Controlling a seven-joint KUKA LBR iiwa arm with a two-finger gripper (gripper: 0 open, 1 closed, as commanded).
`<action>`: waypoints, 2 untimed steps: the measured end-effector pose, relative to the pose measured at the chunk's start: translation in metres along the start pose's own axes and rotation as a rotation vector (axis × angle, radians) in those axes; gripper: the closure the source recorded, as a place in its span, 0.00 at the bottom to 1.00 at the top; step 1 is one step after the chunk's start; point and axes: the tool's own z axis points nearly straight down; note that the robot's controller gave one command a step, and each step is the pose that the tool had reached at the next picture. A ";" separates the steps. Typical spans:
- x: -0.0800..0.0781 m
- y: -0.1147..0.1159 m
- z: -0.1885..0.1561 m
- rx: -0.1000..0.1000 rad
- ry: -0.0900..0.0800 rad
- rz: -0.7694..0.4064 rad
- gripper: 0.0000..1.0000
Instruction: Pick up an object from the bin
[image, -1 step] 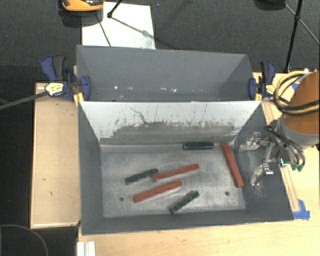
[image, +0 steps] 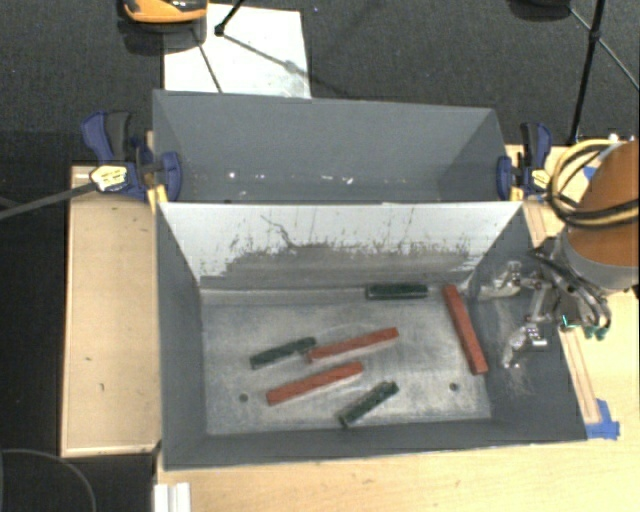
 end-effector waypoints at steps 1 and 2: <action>-0.012 0.023 0.049 0.001 -0.007 0.002 0.00; 0.027 0.053 0.066 -0.003 0.012 -0.024 0.00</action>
Offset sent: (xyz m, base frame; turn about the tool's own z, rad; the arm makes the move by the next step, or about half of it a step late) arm -0.0438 0.0640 -0.0469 -0.0340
